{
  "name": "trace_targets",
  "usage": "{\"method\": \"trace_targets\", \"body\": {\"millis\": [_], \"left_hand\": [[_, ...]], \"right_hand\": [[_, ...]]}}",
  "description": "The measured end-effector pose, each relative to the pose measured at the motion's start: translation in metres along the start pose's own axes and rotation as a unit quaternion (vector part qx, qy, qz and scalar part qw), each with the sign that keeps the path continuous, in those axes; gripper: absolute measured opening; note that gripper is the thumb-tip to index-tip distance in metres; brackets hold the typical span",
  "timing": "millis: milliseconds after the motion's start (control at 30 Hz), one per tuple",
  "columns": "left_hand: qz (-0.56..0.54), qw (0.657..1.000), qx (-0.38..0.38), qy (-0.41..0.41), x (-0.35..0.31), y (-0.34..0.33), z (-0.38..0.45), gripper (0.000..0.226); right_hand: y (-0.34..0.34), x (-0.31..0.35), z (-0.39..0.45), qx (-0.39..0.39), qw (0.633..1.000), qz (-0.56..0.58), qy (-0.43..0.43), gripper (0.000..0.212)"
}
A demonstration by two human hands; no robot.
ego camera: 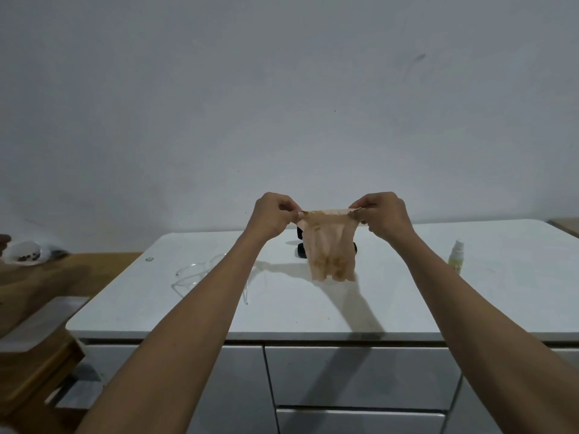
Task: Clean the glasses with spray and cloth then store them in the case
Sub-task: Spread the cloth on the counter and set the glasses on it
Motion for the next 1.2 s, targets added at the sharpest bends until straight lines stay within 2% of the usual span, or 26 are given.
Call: {"method": "trace_targets", "body": {"millis": [133,233,367,467,533,600,667,733,833,900,1000,1067,1200], "left_hand": [[-0.023,0.998,-0.042,-0.031,-0.001,0.008,0.001,0.003],[-0.033,0.999,-0.006,-0.028,0.005,0.006,-0.004,0.003],[0.004,0.985,0.167,0.035,0.037,-0.023,-0.027,0.006],[0.099,0.947,0.295,0.075,0.062,-0.053,-0.058,0.01],[0.13,0.915,0.362,0.119,0.069,-0.067,-0.079,0.01],[0.143,0.892,0.4,0.157,0.072,-0.074,-0.092,0.027],[0.129,0.903,0.372,0.173,0.072,-0.072,-0.088,0.041],[0.117,0.931,0.309,0.156,0.073,-0.067,-0.074,0.041],[0.115,0.967,0.195,0.115,0.076,-0.062,-0.053,0.025],[0.123,0.98,0.125,0.095,0.08,-0.062,-0.041,0.009],[0.163,0.98,0.09,0.069,0.093,-0.072,-0.033,0.024],[0.181,0.978,0.089,0.054,0.105,-0.08,-0.03,0.032],[0.236,0.968,0.084,0.02,0.117,-0.086,-0.032,0.023]], "right_hand": [[-0.001,0.002,0.002,-0.015,0.999,0.032,0.009,0.013],[-0.006,-0.003,-0.005,0.031,0.999,0.026,0.01,0.015],[-0.034,-0.034,-0.025,0.19,0.978,-0.062,-0.057,0.016],[-0.053,-0.054,-0.051,0.324,0.927,-0.16,-0.105,0.015],[-0.06,-0.058,-0.069,0.399,0.888,-0.184,-0.132,0.016],[-0.06,-0.06,-0.076,0.426,0.871,-0.199,-0.142,0.032],[-0.057,-0.061,-0.068,0.393,0.887,-0.2,-0.139,0.038],[-0.053,-0.064,-0.053,0.325,0.917,-0.196,-0.125,0.031],[-0.053,-0.073,-0.032,0.216,0.954,-0.178,-0.108,0.015],[-0.058,-0.081,-0.024,0.168,0.965,-0.178,-0.094,0.011],[-0.076,-0.087,-0.019,0.154,0.956,-0.245,-0.044,0.022],[-0.086,-0.09,-0.02,0.157,0.957,-0.242,-0.041,0.025],[-0.097,-0.095,-0.022,0.167,0.939,-0.299,-0.024,0.023]]}}
Point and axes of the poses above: each hand's wrist, its own z-axis towards the middle knuckle, its own y-axis out of the back of the hand, x = y × z, the point moved 8 cm from there along z, towards the middle knuckle, and after that the axes turned 3 degrees about -z, right-handed, at the moved point
